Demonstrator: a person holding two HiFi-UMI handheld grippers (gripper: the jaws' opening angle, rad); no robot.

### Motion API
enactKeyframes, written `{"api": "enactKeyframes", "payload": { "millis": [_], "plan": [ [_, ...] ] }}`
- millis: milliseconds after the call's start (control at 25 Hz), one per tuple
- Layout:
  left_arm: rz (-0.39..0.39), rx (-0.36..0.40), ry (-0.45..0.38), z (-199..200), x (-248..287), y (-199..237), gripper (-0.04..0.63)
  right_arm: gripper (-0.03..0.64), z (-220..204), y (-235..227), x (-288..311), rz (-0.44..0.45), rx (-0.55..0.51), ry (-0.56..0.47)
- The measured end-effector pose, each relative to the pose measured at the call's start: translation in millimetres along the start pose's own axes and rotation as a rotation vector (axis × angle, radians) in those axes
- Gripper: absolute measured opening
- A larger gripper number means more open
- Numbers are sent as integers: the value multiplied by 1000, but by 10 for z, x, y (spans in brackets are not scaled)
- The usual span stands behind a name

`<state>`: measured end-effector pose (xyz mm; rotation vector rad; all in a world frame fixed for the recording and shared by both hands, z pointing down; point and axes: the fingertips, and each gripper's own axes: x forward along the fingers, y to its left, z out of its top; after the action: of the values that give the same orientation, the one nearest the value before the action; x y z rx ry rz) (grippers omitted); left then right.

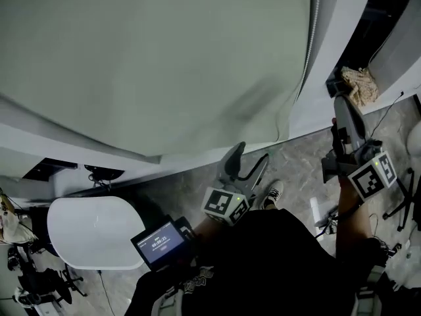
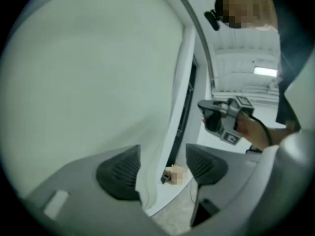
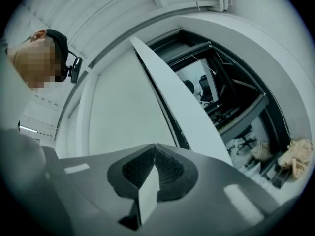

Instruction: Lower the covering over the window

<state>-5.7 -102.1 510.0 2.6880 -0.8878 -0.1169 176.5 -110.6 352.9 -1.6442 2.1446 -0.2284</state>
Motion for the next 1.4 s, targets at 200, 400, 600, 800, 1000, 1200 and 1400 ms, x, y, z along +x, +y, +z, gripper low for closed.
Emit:
{"api": "enactKeyframes", "payload": {
  "millis": [200,400,600,800,1000,1200,1400],
  "plan": [
    [-69,-133,48,-133,-567,248,176,8,-821,633,-219,-12,75,138],
    [-136,-163,141,-528,-900,42,150,8,-1510,1034,-545,-49,187,269],
    [-169,-154,152,-574,-964,-143,141,8,-1624,1130,-792,-61,215,300],
    [-119,-105,92,-333,-990,-205,124,8,-1719,1332,-865,55,118,347],
    [-9,-129,118,-432,-1045,-527,124,8,-1970,1413,-1193,227,37,484],
    [99,-163,151,-782,-1193,-954,124,8,-2228,1332,-1803,330,-83,621],
    [211,-163,179,-1141,-1552,-1363,121,8,-2473,1479,-2382,444,18,705]
  ]
}}
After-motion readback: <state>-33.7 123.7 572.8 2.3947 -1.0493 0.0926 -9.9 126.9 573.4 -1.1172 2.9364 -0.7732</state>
